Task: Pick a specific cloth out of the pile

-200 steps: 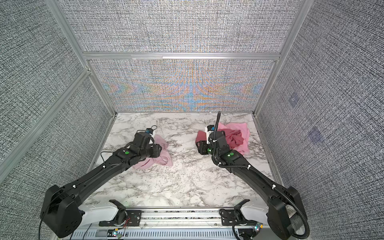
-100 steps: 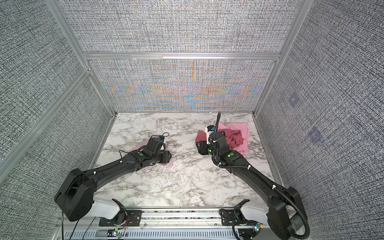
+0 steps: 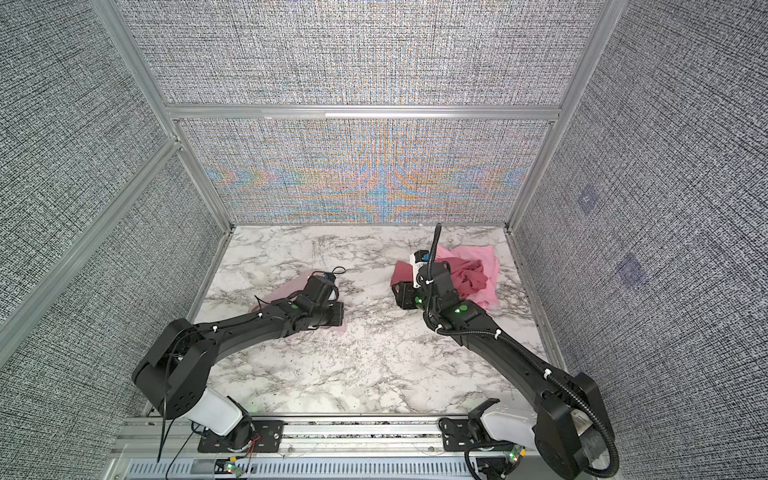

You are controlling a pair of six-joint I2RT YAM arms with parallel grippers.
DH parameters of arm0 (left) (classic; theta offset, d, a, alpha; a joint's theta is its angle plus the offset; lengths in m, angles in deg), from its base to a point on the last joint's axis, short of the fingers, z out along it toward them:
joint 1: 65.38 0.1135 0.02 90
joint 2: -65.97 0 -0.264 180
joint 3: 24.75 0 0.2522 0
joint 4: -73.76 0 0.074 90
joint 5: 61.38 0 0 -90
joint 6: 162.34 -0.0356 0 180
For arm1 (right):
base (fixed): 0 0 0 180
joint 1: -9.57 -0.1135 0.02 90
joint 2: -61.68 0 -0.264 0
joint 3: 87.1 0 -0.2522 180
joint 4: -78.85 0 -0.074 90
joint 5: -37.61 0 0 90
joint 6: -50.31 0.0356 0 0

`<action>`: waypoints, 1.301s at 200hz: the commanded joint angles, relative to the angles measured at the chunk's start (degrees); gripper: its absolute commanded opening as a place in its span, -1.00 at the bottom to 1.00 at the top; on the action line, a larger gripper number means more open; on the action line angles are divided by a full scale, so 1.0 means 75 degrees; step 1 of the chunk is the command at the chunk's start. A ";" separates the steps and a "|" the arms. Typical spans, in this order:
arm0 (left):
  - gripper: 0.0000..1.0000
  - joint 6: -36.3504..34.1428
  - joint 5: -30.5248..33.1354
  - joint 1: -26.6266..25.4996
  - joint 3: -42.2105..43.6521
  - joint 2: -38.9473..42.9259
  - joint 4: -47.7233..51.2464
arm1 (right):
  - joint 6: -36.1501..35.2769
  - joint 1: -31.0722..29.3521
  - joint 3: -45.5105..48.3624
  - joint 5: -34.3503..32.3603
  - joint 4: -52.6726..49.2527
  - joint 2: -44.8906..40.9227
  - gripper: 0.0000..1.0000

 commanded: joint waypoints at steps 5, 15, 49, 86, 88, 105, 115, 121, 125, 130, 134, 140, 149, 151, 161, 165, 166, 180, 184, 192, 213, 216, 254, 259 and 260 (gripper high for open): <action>-1.00 0.0128 0.0359 0.0001 -0.0288 -0.0038 0.0105 | -0.0026 -0.0005 -0.0068 -0.0161 -0.0061 -0.0062 0.06; -1.00 0.0253 0.0589 0.0003 -0.0481 0.0040 0.0382 | -0.0039 -0.0005 -0.0069 -0.0172 -0.0064 -0.0074 0.06; -1.00 0.0017 0.1325 0.0056 -0.1121 0.0561 0.1253 | -0.0026 -0.0005 -0.0054 -0.0172 -0.0016 -0.0047 0.06; -1.00 -0.0290 0.1573 0.0649 -0.1336 0.1481 0.1731 | 0.0015 -0.0005 -0.0057 -0.0127 0.0085 0.0018 0.06; -1.00 -0.0307 0.1591 0.0702 -0.1319 0.1549 0.1739 | 0.0018 -0.0005 -0.0060 -0.0120 0.0095 0.0025 0.06; -1.00 -0.0430 0.1813 0.1149 -0.1067 0.2112 0.1730 | 0.0031 -0.0005 -0.0080 -0.0088 0.0134 0.0068 0.06; -1.00 -0.0571 0.2007 0.1374 -0.0871 0.2474 0.1693 | 0.0031 -0.0005 -0.0101 -0.0060 0.0146 0.0098 0.06; -1.00 -0.0682 0.2070 0.1532 -0.0715 0.2704 0.1656 | 0.0031 -0.0005 -0.0114 -0.0058 0.0146 0.0116 0.06; -1.00 -0.0728 0.2099 0.1637 -0.0604 0.2855 0.1630 | 0.0024 -0.0005 -0.0115 -0.0058 0.0157 0.0121 0.06; -1.00 -0.0753 0.2113 0.1786 -0.0498 0.3037 0.1627 | 0.0020 -0.0005 -0.0121 -0.0056 0.0157 0.0136 0.06; -1.00 -0.0761 0.2116 0.1912 -0.0400 0.3176 0.1631 | 0.0019 -0.0005 -0.0133 -0.0049 0.0158 0.0137 0.06; -1.00 -0.0780 0.2116 0.2114 -0.0260 0.3377 0.1651 | 0.0019 -0.0005 -0.0139 -0.0039 0.0169 0.0150 0.06; -1.00 -0.0839 0.2122 0.2404 -0.0032 0.3629 0.1651 | 0.0020 -0.0004 -0.0151 -0.0023 0.0201 0.0174 0.06; -1.00 -0.0852 0.2126 0.2465 0.0021 0.3680 0.1651 | 0.0025 -0.0005 -0.0151 -0.0030 0.0204 0.0178 0.06; -1.00 -0.0873 0.2146 0.2797 0.0238 0.3862 0.1660 | 0.0032 -0.0005 -0.0171 0.0006 0.0227 0.0217 0.06; -1.00 -0.0879 0.2113 0.2931 0.0333 0.3921 0.1663 | 0.0031 -0.0005 -0.0174 0.0014 0.0234 0.0234 0.06; -1.00 -0.0879 0.2103 0.2971 0.0367 0.3930 0.1663 | 0.0031 -0.0005 -0.0174 0.0015 0.0237 0.0236 0.06; -1.00 -0.0854 0.2034 0.3438 0.0691 0.3994 0.1612 | 0.0049 -0.0005 -0.0204 0.0059 0.0266 0.0283 0.06; -1.00 -0.0829 0.2025 0.3565 0.0775 0.3987 0.1589 | 0.0043 -0.0005 -0.0210 0.0062 0.0263 0.0294 0.06; -1.00 -0.0832 0.1966 0.3790 0.0944 0.3935 0.1473 | 0.0043 -0.0005 -0.0230 0.0085 0.0272 0.0309 0.06; -1.00 -0.0608 0.1861 0.4242 0.1252 0.3572 0.1135 | 0.0043 -0.0005 -0.0267 0.0118 0.0304 0.0382 0.06; -1.00 -0.0574 0.1864 0.4278 0.1273 0.3495 0.1065 | 0.0050 -0.0002 -0.0268 0.0136 0.0309 0.0387 0.06; -1.00 -0.0343 0.1902 0.4666 0.1467 0.2373 0.0231 | 0.0066 -0.0005 -0.0385 0.0227 0.0292 0.0508 0.06; -1.00 -0.0319 0.1905 0.4681 0.1487 0.2221 0.0137 | 0.0065 -0.0005 -0.0386 0.0239 0.0281 0.0502 0.06; -1.00 -0.0318 0.1905 0.4684 0.1489 0.2196 0.0121 | 0.0066 -0.0005 -0.0386 0.0239 0.0278 0.0499 0.06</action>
